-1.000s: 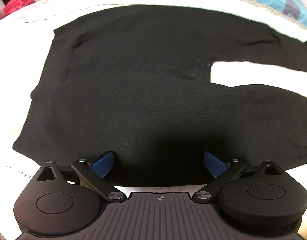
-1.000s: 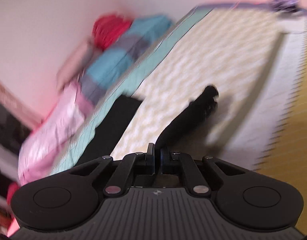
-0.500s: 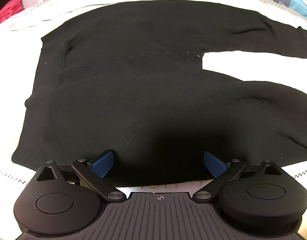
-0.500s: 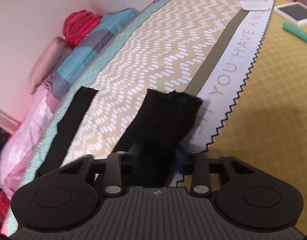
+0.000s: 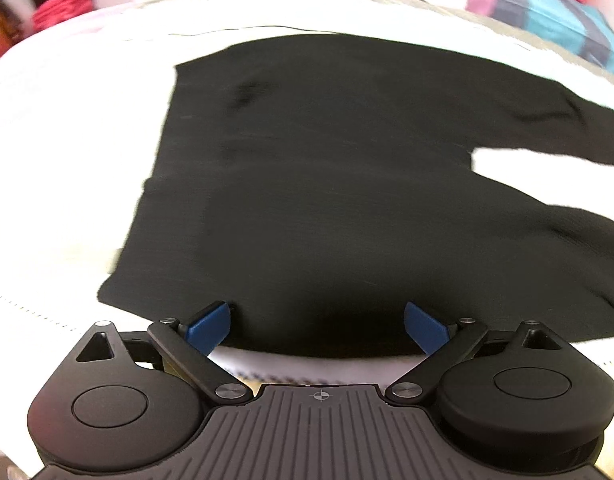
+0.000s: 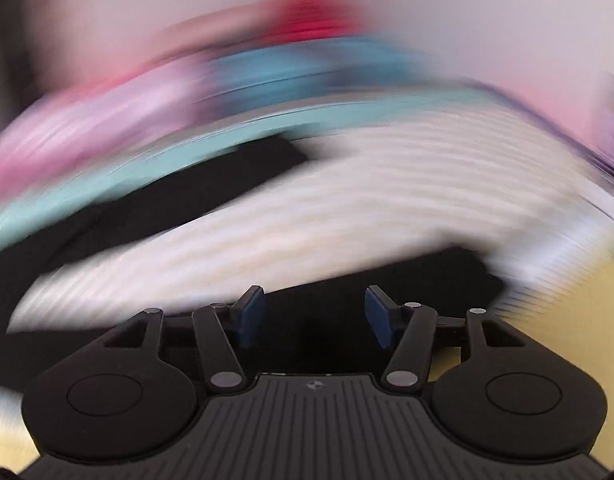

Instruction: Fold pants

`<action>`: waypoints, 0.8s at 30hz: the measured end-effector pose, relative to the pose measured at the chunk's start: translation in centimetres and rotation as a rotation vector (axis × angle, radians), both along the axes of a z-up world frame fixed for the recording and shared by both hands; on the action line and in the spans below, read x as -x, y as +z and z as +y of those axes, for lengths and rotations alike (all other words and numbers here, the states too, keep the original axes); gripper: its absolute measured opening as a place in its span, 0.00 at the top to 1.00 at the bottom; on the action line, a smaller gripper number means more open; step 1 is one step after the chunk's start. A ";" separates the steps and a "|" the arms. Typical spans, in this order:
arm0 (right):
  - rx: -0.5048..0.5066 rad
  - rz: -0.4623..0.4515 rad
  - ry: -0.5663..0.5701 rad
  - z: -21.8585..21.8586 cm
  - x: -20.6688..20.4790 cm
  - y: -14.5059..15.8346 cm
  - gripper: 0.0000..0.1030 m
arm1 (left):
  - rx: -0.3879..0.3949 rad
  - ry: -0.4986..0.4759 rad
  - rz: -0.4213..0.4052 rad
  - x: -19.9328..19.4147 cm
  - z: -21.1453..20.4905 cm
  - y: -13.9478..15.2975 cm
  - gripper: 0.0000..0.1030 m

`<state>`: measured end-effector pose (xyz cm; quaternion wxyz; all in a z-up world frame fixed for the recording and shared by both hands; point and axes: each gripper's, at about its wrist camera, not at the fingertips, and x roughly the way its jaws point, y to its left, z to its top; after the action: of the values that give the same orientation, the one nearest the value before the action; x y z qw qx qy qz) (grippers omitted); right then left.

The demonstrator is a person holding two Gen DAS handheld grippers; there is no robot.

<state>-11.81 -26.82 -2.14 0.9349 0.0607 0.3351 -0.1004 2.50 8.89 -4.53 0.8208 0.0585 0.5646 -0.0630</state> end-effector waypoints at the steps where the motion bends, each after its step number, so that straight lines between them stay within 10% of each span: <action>1: 0.011 0.025 0.161 3.1 -1.1 -0.3 0.41 | -0.011 0.021 0.000 -0.3 0.5 -0.2 0.00; 4: 0.125 0.088 0.517 12.1 -4.2 -1.6 0.41 | -0.051 0.080 0.002 -1.4 1.9 -1.0 0.00; 8: 0.208 0.133 0.680 17.4 -8.7 -3.8 0.44 | -0.043 0.108 0.012 -1.5 3.5 -1.6 0.00; 12: 0.054 0.228 0.598 16.8 -12.1 -5.1 0.95 | -0.041 0.096 0.001 -0.9 4.0 -1.5 0.00; 19: 0.007 0.298 0.740 17.7 -8.8 -4.3 0.95 | -0.008 0.144 0.020 -0.5 7.3 -1.0 0.00; 24: 0.097 0.176 0.826 20.1 -10.9 -1.9 0.73 | 0.045 0.181 0.015 -0.3 9.3 0.2 0.00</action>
<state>-0.95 -6.76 -4.07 0.8662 -0.1314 0.4047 0.2620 2.80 18.20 -4.38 0.8201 -0.0117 0.5720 -0.0018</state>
